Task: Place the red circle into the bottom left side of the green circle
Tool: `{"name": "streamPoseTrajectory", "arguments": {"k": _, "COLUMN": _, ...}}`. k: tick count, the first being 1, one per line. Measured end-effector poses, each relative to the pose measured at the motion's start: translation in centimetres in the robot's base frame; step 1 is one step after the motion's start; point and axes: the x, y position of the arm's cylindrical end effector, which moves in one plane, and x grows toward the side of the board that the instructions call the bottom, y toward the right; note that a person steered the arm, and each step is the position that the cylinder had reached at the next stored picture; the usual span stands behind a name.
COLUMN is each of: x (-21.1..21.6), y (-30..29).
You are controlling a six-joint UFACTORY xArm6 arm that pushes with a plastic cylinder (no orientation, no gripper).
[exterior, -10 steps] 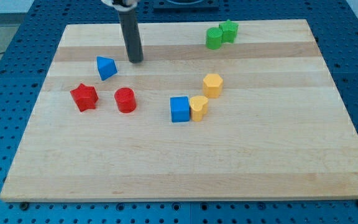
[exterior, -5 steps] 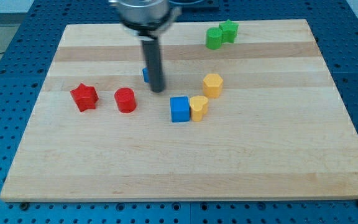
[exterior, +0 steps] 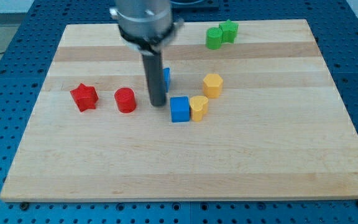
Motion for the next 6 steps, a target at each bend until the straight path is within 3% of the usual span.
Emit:
{"name": "streamPoseTrajectory", "arguments": {"k": 1, "x": 2.1, "y": -4.6}}
{"name": "streamPoseTrajectory", "arguments": {"k": 2, "x": 0.8, "y": -10.2}}
{"name": "streamPoseTrajectory", "arguments": {"k": 3, "x": -3.6, "y": -11.0}}
{"name": "streamPoseTrajectory", "arguments": {"k": 4, "x": -0.9, "y": -7.9}}
{"name": "streamPoseTrajectory", "arguments": {"k": 5, "x": -1.0, "y": -6.6}}
{"name": "streamPoseTrajectory", "arguments": {"k": 6, "x": -7.5, "y": -6.6}}
